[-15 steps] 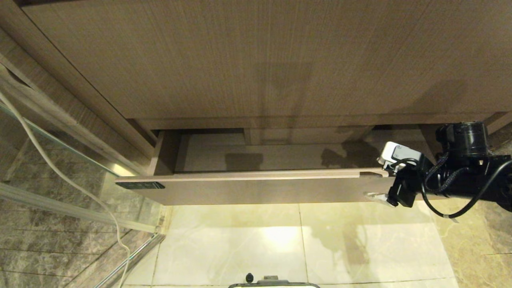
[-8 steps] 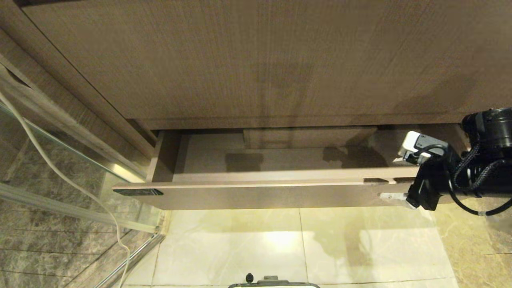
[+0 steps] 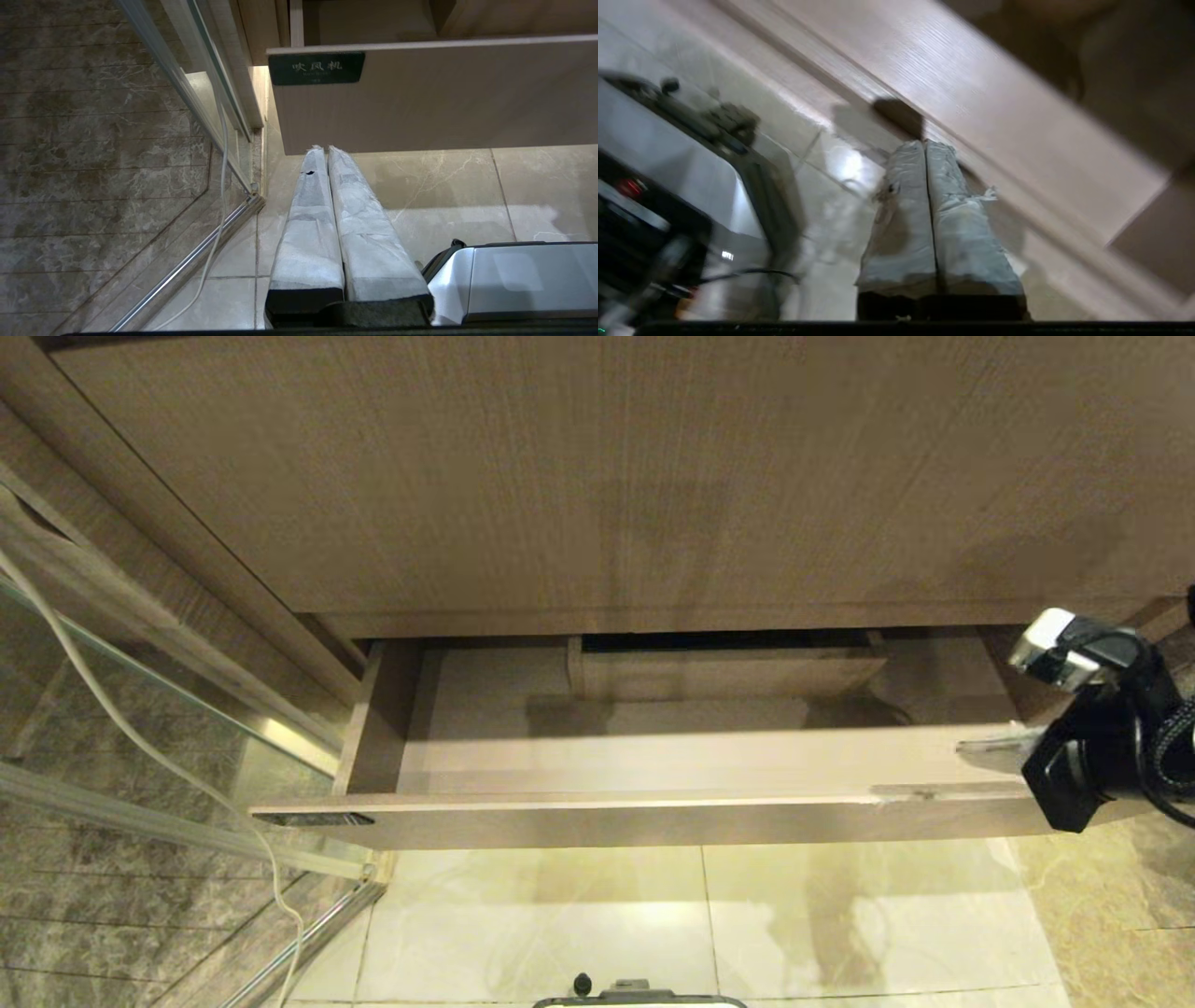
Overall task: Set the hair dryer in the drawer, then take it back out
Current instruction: Pull open the drawer
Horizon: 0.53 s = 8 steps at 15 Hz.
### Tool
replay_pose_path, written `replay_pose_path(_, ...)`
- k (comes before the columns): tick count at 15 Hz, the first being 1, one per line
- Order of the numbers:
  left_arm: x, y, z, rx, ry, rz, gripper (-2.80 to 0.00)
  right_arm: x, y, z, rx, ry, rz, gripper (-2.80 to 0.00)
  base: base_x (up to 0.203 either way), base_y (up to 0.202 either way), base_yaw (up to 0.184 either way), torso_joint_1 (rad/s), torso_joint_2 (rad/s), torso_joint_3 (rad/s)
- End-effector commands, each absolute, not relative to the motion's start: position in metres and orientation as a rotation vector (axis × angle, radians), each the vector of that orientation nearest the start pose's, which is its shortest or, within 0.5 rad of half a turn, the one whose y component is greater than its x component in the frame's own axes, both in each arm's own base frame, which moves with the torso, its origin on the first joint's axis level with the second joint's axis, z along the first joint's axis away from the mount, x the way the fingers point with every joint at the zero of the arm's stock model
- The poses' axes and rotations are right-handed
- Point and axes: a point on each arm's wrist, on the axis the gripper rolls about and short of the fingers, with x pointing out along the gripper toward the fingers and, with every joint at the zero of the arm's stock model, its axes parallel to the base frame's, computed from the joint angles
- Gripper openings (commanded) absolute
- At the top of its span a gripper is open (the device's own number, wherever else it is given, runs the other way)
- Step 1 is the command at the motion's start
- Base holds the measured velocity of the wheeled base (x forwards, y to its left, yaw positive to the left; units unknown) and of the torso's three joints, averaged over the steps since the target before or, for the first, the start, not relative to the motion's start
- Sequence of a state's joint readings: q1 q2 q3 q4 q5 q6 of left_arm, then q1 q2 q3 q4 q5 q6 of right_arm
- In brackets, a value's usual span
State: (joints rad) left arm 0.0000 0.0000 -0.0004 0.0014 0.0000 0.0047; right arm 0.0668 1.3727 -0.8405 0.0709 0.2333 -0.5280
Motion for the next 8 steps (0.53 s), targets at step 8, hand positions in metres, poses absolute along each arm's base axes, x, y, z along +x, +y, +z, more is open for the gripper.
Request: replay_pose_path(8,-0.023,0.000,0.075,0.005,0.000,0.000,-2.80,0.045,-0.001,0.174,-0.099,0.323,-0.057,-2.80,0.000,0.000,0.000,0.000,0.00,0.000)
